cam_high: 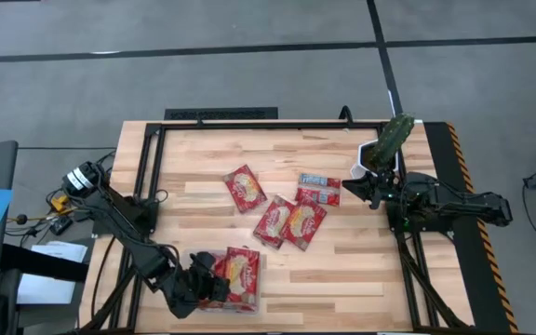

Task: Sort popcorn bags into baskets
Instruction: Put the popcorn bag into the transparent bin

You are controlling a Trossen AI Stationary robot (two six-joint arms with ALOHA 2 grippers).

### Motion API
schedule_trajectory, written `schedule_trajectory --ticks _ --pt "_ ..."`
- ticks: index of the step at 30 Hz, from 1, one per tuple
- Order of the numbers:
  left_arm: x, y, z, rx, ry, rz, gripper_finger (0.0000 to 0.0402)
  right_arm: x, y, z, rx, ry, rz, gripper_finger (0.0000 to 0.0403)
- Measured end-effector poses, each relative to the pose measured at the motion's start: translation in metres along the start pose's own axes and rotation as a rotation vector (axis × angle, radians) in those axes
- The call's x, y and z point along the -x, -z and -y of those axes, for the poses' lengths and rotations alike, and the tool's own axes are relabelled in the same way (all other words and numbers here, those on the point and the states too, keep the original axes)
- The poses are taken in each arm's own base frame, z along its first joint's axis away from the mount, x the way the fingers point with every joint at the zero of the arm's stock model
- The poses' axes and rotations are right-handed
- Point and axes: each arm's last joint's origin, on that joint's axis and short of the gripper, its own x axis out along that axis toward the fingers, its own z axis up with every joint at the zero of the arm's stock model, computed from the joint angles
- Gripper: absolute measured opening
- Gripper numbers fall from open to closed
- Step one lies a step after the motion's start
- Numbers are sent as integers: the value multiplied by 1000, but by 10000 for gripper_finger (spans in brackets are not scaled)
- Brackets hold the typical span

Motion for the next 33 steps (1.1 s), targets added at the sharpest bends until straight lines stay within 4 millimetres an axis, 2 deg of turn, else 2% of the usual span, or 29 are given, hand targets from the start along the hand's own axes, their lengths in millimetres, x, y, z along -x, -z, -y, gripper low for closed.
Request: schedule_trajectory --ticks 19,33 --pt "-1 -1 0 60 -10 -19 6 0 0 0 7 -1 -2 123" --pt "-6 -12 6 39 -21 -30 121 0 0 0 10 -2 -2 123"
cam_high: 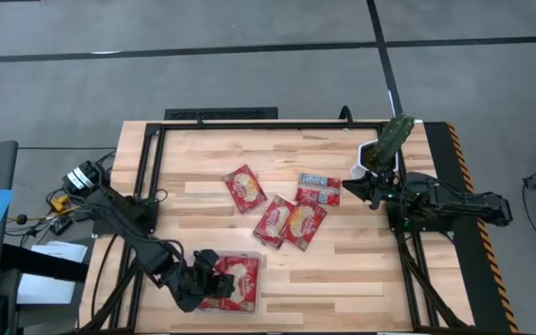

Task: Sort popcorn bags into baskets
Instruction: Put the popcorn bag into the transparent bin

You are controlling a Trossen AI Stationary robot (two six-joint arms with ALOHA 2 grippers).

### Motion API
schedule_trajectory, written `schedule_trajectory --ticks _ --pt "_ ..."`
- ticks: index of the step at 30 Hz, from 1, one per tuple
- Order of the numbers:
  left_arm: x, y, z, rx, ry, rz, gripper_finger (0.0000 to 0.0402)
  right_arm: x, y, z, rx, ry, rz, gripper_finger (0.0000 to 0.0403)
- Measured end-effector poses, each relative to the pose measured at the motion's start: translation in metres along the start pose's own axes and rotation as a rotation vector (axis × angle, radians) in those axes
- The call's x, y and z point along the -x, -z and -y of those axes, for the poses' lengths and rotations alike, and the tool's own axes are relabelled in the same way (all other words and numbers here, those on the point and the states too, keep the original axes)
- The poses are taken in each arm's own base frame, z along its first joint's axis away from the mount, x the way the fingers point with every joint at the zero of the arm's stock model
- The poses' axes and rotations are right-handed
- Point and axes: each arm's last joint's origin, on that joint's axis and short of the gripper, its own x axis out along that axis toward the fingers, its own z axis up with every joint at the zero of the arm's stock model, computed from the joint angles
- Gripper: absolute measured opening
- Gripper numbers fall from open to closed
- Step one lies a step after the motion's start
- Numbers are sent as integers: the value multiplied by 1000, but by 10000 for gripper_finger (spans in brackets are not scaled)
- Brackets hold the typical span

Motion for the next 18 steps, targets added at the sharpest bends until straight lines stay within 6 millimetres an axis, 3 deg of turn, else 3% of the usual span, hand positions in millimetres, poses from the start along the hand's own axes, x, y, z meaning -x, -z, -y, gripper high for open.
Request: schedule_trajectory --ticks 4,7,13,18 --pt "6 -7 0 -15 -32 20 126 0 0 0 19 0 0 123" --pt "15 -24 0 -33 -85 111 120 0 0 0 26 1 2 123" --pt "45 -85 7 -85 -203 354 119 0 0 0 29 4 7 123" --pt "58 -141 24 -225 -225 425 159 0 0 0 29 7 11 123"
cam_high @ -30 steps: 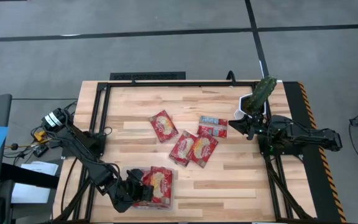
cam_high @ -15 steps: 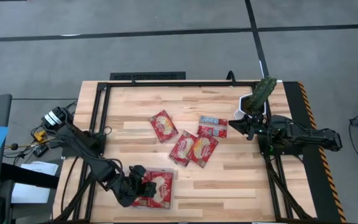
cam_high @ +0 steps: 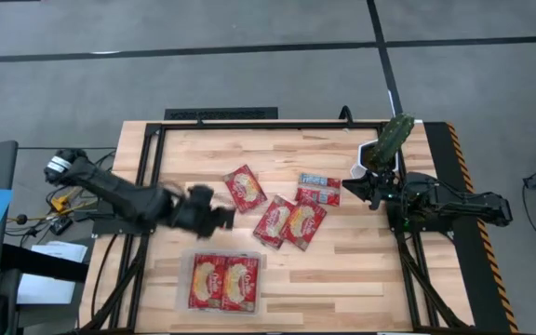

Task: Sort popcorn bags into baskets
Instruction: Put the popcorn bag into the transparent bin

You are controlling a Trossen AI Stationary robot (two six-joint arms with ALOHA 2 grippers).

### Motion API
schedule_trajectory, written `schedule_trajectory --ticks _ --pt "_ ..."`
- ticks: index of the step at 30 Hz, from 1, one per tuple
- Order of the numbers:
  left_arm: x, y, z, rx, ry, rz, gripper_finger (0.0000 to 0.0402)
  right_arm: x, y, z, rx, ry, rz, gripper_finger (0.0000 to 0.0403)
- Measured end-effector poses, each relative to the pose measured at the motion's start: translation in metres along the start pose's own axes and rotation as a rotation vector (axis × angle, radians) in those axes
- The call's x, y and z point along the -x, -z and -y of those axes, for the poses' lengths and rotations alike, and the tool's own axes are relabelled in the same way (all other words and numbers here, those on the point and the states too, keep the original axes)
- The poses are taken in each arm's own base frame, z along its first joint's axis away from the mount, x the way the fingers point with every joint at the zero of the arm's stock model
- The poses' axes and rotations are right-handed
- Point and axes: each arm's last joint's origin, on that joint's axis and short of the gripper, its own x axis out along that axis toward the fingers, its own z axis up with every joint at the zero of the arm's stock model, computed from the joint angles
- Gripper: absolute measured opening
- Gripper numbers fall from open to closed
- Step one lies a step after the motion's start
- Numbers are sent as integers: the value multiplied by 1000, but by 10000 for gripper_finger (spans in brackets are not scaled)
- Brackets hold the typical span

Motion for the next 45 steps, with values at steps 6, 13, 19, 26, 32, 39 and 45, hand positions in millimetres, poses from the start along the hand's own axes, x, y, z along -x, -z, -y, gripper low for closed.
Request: schedule_trajectory --ticks 6,13,19,26,32,39,45 --pt "-32 -40 -16 2 -74 -59 243 0 0 0 -1 2 3 123" --pt "-78 -56 -55 128 -12 -41 279 0 0 0 -1 4 4 123" --pt "-96 -59 -86 213 -8 3 280 0 0 0 -1 5 5 123" --pt "-107 -59 -94 239 -17 18 280 0 0 0 3 6 7 123" --pt "-142 -50 -92 260 29 -33 280 0 0 0 11 7 7 123" --pt "-169 -43 -93 317 59 -28 255 0 0 0 12 7 7 123" --pt "-184 -39 -101 399 0 17 136 0 0 0 13 7 7 123"
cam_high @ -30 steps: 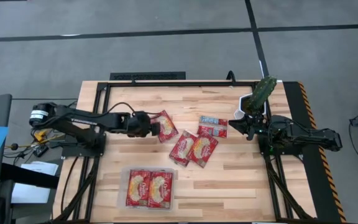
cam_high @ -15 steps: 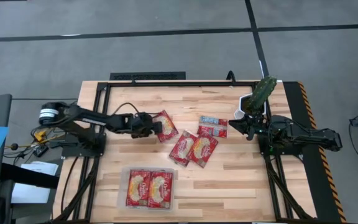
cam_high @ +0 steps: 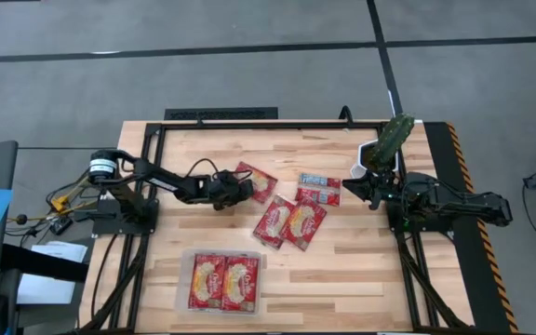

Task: Sort popcorn bags into baskets
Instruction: Put the popcorn bag into the transparent bin

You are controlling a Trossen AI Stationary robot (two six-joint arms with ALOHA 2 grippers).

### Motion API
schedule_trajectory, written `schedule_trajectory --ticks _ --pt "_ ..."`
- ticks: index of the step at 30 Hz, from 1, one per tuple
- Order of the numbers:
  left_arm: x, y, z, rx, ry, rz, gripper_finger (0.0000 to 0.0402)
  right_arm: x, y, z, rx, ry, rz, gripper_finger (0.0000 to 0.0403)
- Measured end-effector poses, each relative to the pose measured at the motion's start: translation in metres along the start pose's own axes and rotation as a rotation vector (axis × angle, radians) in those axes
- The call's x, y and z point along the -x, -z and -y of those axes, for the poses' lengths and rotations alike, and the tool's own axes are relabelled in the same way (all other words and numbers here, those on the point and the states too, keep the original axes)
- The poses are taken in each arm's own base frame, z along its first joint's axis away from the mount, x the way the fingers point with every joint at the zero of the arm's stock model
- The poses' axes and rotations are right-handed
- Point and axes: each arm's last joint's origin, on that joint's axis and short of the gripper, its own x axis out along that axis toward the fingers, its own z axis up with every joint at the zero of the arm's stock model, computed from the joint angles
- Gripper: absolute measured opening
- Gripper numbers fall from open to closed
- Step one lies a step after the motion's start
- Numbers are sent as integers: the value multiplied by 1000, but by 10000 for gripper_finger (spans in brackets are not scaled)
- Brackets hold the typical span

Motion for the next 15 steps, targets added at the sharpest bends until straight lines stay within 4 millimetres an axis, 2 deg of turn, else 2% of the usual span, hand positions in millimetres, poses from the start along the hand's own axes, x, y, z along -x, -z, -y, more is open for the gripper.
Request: schedule_trajectory --ticks 5,10,15 --pt "-4 -3 0 21 -3 100 19 0 0 0 2 0 0 123" --pt "-2 -6 1 17 5 76 3 0 0 0 2 0 0 123" --pt "13 3 9 -69 50 9 0 0 0 0 2 0 0 123"
